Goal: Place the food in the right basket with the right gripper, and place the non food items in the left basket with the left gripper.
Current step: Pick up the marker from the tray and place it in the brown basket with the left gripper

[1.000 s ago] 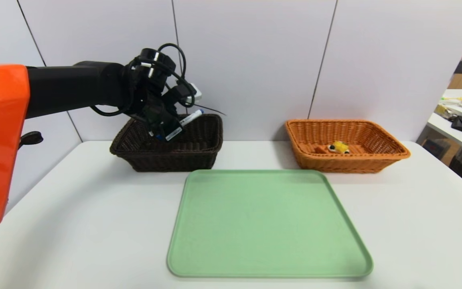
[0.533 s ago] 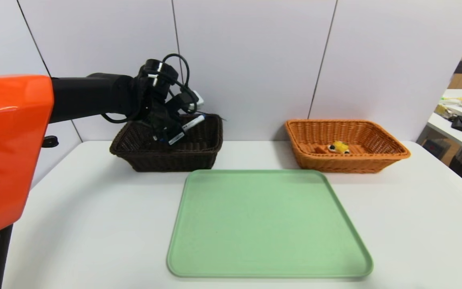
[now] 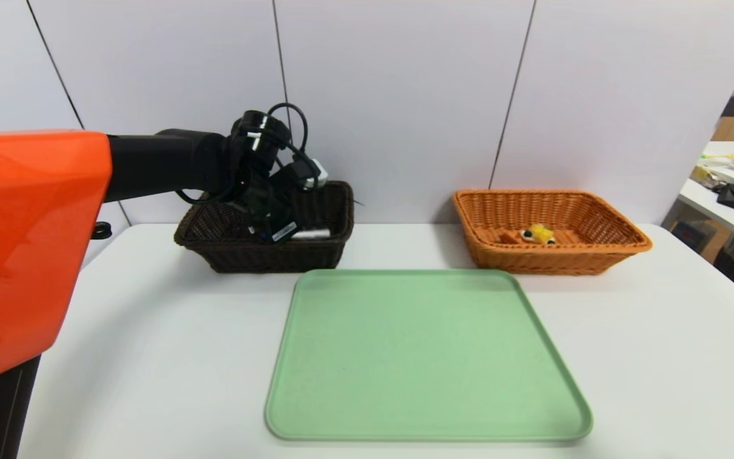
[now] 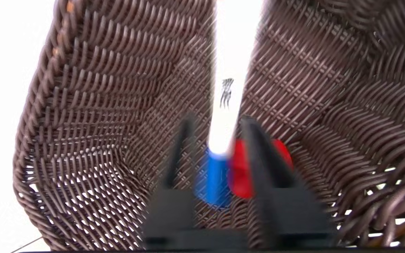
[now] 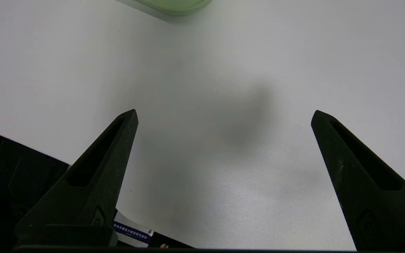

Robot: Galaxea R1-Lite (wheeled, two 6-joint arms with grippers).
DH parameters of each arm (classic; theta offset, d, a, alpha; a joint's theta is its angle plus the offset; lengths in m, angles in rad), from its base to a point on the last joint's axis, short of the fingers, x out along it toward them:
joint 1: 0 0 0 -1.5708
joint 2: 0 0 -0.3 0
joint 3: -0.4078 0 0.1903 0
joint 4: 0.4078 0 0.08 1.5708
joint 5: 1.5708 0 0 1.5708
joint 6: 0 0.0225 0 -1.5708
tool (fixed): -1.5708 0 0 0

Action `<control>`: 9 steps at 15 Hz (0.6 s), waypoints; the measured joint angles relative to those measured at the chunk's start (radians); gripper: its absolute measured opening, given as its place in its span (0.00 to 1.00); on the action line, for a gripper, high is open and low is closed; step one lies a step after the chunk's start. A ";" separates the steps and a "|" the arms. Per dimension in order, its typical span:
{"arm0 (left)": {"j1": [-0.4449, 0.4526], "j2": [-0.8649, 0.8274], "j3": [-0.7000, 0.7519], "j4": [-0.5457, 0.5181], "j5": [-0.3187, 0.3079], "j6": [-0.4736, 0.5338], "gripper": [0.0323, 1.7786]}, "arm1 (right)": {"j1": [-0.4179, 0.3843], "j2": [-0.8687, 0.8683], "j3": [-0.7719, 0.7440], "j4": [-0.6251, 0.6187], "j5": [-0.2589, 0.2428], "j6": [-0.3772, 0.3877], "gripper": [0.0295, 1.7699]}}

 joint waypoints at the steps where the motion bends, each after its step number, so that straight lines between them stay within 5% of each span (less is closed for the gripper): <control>1: 0.000 0.001 0.000 -0.001 0.000 0.000 0.40 | 0.000 0.000 0.000 0.000 0.000 0.000 0.96; 9: -0.001 -0.031 0.010 0.006 -0.014 -0.011 0.75 | 0.000 0.010 -0.002 -0.002 0.001 -0.002 0.96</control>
